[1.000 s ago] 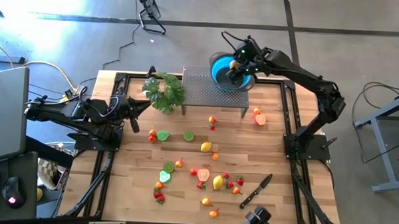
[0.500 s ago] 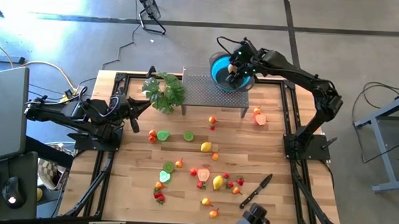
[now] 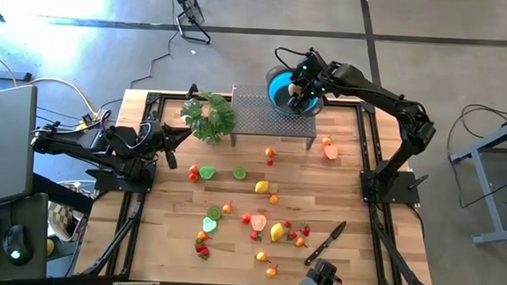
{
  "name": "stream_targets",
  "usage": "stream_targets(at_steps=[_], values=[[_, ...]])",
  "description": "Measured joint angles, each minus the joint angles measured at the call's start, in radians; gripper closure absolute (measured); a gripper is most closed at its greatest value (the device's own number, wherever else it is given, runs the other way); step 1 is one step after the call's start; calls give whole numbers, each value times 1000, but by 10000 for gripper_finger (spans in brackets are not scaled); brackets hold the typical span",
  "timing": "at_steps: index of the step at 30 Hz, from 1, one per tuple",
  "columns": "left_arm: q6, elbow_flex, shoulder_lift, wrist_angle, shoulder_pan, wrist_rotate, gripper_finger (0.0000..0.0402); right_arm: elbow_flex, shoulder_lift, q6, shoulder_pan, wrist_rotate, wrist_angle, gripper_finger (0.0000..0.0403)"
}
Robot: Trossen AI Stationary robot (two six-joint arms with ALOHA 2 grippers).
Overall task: Pick & Place Fruit
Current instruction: Put the brown kiwi in the blue bowl on the shelf, then put the yellow lemon in the blue bowl on the shelf
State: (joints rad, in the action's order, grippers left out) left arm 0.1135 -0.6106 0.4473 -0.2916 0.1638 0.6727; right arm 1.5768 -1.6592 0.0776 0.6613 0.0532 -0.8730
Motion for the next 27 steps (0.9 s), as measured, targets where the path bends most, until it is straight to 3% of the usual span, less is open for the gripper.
stream_targets(at_steps=[6,11,27], values=[[0,0,0,0,0,0,367,0,0,6,0,-1,0,114],[0,0,0,0,0,0,367,0,0,6,0,-3,2,114],[0,0,0,-4,0,0,367,0,109,-1,-60,-5,103,228]])
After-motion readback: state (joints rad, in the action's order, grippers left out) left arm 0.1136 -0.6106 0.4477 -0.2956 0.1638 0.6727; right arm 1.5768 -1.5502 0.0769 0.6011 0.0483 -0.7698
